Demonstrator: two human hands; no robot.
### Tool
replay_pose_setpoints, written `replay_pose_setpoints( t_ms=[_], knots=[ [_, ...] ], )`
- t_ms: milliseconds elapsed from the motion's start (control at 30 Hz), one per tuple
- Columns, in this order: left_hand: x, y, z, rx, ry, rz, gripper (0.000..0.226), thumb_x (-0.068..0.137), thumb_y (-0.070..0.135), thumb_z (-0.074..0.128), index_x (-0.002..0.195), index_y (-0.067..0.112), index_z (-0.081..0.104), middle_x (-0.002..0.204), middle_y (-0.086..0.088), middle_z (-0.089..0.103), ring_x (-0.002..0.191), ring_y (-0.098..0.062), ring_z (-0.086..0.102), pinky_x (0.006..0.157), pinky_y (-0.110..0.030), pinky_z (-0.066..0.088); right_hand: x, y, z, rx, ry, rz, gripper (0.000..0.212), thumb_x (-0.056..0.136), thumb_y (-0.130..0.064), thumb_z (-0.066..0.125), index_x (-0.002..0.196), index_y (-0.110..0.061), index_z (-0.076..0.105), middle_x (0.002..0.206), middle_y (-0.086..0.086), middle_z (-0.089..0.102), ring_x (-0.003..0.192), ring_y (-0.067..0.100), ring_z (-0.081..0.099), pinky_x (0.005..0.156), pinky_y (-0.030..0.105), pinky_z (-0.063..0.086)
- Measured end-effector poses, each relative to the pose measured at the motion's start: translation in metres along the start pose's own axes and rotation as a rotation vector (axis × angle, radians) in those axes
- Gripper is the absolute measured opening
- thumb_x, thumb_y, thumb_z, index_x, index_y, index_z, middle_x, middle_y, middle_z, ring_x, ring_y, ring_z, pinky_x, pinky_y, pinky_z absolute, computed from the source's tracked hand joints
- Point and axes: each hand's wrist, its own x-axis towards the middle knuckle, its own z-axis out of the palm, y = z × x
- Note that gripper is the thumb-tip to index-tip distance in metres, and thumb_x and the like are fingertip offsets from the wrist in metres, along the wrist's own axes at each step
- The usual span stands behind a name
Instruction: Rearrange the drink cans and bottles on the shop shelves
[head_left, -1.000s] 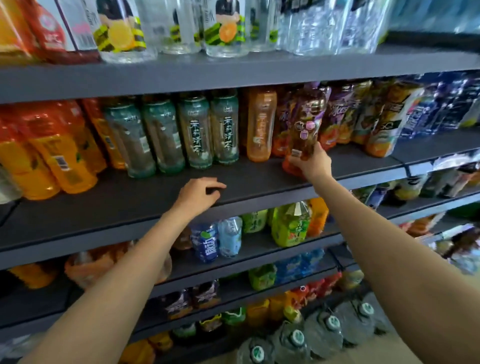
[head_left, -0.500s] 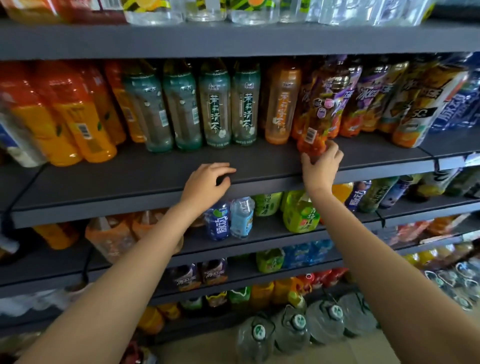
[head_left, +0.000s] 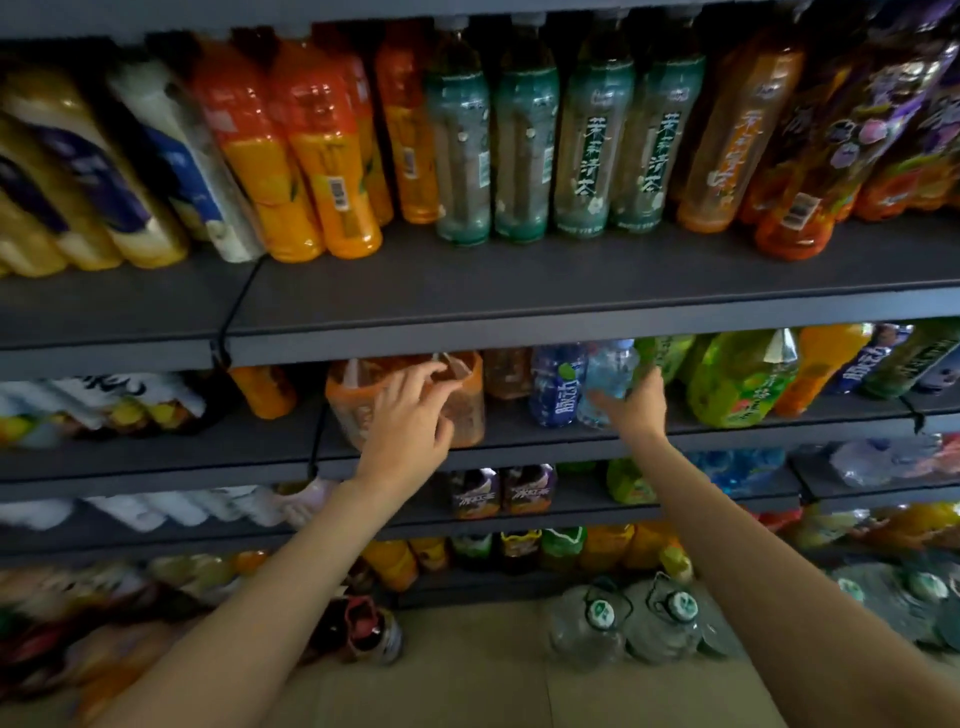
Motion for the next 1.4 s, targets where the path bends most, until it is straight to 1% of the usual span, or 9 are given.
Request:
replay_pose_setpoints(
  t_ms=[133, 400, 533, 700, 900, 1067, 1233, 1333, 1400],
  knots=[
    [-0.002, -0.006, -0.001, 0.007, -0.035, -0.021, 0.039, 0.08, 0.005, 0.06, 0.12, 0.01, 0.058, 0.13, -0.012, 0.047, 0.118, -0.034, 0.044, 0.096, -0.047, 0.038, 0.04, 0.003, 0.004, -0.05, -0.058, 0.022, 0.087, 0.072, -0.011, 0.078, 0.142, -0.004, 0.027, 0.141, 0.016, 0.042, 0.128, 0.034, 0.041, 0.104, 0.043, 0.037],
    [0.014, 0.039, 0.012, -0.089, 0.033, 0.037, 0.034, 0.082, 0.001, 0.058, 0.115, 0.007, 0.059, 0.124, -0.01, 0.05, 0.113, -0.034, 0.052, 0.097, -0.048, 0.043, 0.011, 0.028, -0.024, -0.17, -0.066, -0.149, 0.066, 0.069, -0.012, 0.08, 0.118, 0.004, 0.039, 0.122, 0.021, 0.047, 0.11, 0.036, 0.05, 0.084, 0.041, 0.042],
    [0.045, 0.091, 0.022, -0.143, 0.138, 0.138, 0.032, 0.079, -0.003, 0.058, 0.109, 0.005, 0.062, 0.113, -0.012, 0.055, 0.101, -0.03, 0.057, 0.093, -0.042, 0.044, -0.004, 0.05, -0.077, -0.191, -0.096, -0.161, 0.059, 0.069, -0.016, 0.081, 0.111, 0.001, 0.044, 0.112, 0.017, 0.052, 0.103, 0.033, 0.052, 0.072, 0.029, 0.034],
    [0.094, 0.167, 0.022, -0.273, 0.196, 0.412, 0.035, 0.082, 0.012, 0.037, 0.107, 0.007, 0.061, 0.106, -0.009, 0.055, 0.095, -0.023, 0.054, 0.084, -0.04, 0.047, -0.003, 0.029, -0.181, -0.088, 0.041, -0.262, 0.068, 0.068, -0.02, 0.083, 0.118, -0.006, 0.04, 0.105, 0.003, 0.055, 0.094, 0.021, 0.056, 0.07, 0.027, 0.039],
    [0.163, 0.267, -0.003, -0.335, 0.369, 0.748, 0.035, 0.08, 0.007, 0.04, 0.107, 0.005, 0.062, 0.105, -0.012, 0.058, 0.099, -0.022, 0.049, 0.086, -0.036, 0.041, 0.002, -0.025, -0.288, 0.199, 0.404, -0.451, 0.068, 0.069, -0.031, 0.081, 0.118, -0.015, 0.036, 0.109, 0.002, 0.058, 0.094, 0.018, 0.063, 0.082, 0.042, 0.053],
    [0.204, 0.347, -0.043, -0.341, 0.524, 0.911, 0.035, 0.077, 0.005, 0.042, 0.105, 0.004, 0.064, 0.104, -0.013, 0.06, 0.098, -0.024, 0.05, 0.087, -0.035, 0.04, 0.025, -0.072, -0.364, 0.366, 0.692, -0.603, 0.056, 0.077, -0.036, 0.074, 0.111, -0.022, 0.032, 0.101, 0.004, 0.061, 0.084, 0.009, 0.063, 0.073, 0.036, 0.052],
    [0.247, 0.419, -0.054, -0.265, 0.559, 0.84, 0.037, 0.075, 0.009, 0.043, 0.109, 0.009, 0.06, 0.111, -0.01, 0.056, 0.101, -0.024, 0.047, 0.089, -0.034, 0.034, 0.064, -0.097, -0.445, 0.451, 0.749, -0.764, 0.052, 0.081, -0.041, 0.068, 0.114, -0.023, 0.033, 0.097, 0.009, 0.058, 0.081, 0.022, 0.062, 0.076, 0.042, 0.053],
    [0.269, 0.466, -0.045, -0.223, 0.571, 0.785, 0.04, 0.077, 0.014, 0.038, 0.111, 0.01, 0.059, 0.115, -0.009, 0.054, 0.107, -0.025, 0.047, 0.091, -0.036, 0.036, 0.095, -0.094, -0.494, 0.399, 0.752, -0.861, 0.051, 0.085, -0.036, 0.066, 0.12, -0.016, 0.037, 0.082, -0.006, 0.048, 0.059, -0.001, 0.047, 0.057, 0.021, 0.041],
    [0.285, 0.501, -0.039, -0.228, 0.58, 0.722, 0.041, 0.078, 0.015, 0.038, 0.113, 0.009, 0.058, 0.116, -0.009, 0.054, 0.11, -0.024, 0.046, 0.092, -0.036, 0.035, 0.119, -0.092, -0.527, 0.367, 0.729, -0.892, 0.054, 0.085, -0.035, 0.067, 0.124, -0.012, 0.038, 0.083, -0.018, 0.037, 0.058, -0.007, 0.039, 0.059, 0.011, 0.033]
  ],
)
